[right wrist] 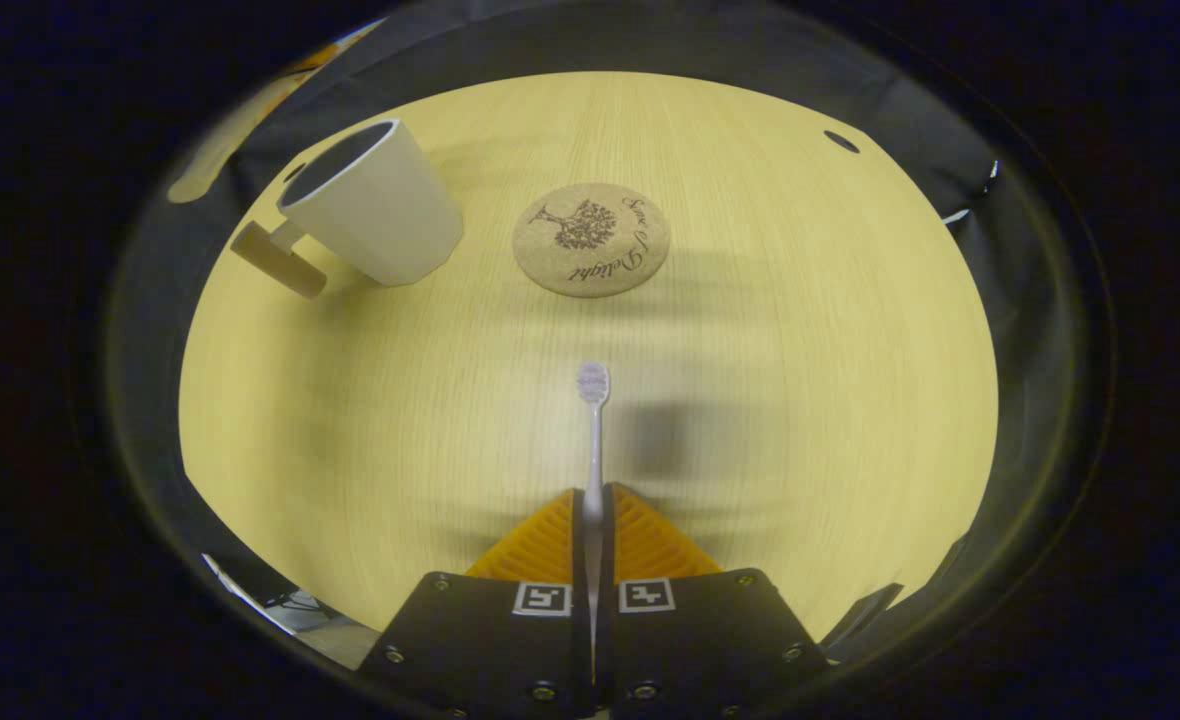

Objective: Put the toothbrush and toothpaste on the desktop into the cup, then pick up the cup and place it on the coaster on the desktop.

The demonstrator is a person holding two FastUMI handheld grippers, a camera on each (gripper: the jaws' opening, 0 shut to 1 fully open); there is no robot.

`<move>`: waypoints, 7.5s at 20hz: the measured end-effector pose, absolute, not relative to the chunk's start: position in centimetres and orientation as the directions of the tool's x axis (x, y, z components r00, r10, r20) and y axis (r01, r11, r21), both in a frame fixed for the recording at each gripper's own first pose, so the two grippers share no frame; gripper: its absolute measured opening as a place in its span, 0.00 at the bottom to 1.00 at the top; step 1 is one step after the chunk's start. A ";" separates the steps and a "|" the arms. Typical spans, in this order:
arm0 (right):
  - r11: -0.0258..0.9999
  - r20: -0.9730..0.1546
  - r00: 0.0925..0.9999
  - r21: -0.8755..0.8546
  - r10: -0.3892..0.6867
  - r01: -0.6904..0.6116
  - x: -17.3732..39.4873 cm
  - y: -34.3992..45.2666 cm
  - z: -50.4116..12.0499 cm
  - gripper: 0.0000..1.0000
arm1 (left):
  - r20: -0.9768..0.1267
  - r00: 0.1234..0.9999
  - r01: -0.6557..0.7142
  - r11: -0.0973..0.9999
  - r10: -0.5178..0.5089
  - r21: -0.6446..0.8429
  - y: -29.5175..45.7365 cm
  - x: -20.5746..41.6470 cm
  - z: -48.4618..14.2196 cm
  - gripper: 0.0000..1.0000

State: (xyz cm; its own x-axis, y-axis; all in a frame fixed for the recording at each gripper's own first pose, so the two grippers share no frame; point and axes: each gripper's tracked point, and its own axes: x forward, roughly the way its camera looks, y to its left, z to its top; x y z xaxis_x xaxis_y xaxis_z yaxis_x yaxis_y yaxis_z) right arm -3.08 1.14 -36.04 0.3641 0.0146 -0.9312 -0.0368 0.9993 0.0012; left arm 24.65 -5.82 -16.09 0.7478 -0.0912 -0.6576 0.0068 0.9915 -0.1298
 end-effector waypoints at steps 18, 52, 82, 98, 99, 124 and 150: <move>1.000 -0.937 0.348 0.003 0.004 -0.005 -3.1 1.2 -35.9 0.04 | -0.556 0.821 0.119 0.992 -0.127 -0.051 -5.7 27.3 -21.5 0.25; 0.986 -0.880 0.461 0.159 0.116 0.056 -0.6 3.1 -32.1 0.02 | -0.475 0.862 0.143 0.984 -0.176 -0.104 -4.5 20.5 -17.7 0.77; 0.940 -0.617 0.773 0.329 0.144 0.087 20.5 10.7 -17.6 0.02 | -0.536 0.824 -0.259 0.963 0.184 -0.068 18.8 4.5 -18.7 0.73; 0.968 -0.452 0.881 0.248 0.140 -0.026 16.8 11.8 -17.6 0.04 | -0.554 0.825 -0.176 0.982 0.111 -0.065 14.8 6.6 -19.2 0.78; 0.971 -0.444 0.885 0.236 0.139 -0.035 16.3 11.9 -17.5 0.04 | -0.554 0.826 -0.170 0.983 0.105 -0.068 14.3 6.5 -19.3 0.78; 0.991 -0.422 0.899 0.112 0.117 -0.076 8.5 10.5 -19.7 0.10 | -0.555 0.832 -0.026 0.997 -0.020 -0.076 7.8 6.9 -19.9 0.78; 0.922 -0.567 0.812 0.225 -0.138 0.314 -1.9 -4.7 -24.5 0.10 | -0.947 0.214 0.871 0.485 -0.239 0.074 1.6 13.8 -34.8 0.73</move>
State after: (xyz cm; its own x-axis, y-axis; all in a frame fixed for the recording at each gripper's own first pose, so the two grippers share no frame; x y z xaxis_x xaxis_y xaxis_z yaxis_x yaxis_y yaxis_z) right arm -1.87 -4.67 -24.51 0.8122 -0.1379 -0.5669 0.3139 0.9224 0.2252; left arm 13.78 1.56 -34.76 0.2136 -0.2391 -0.9472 0.8713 0.4852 0.0740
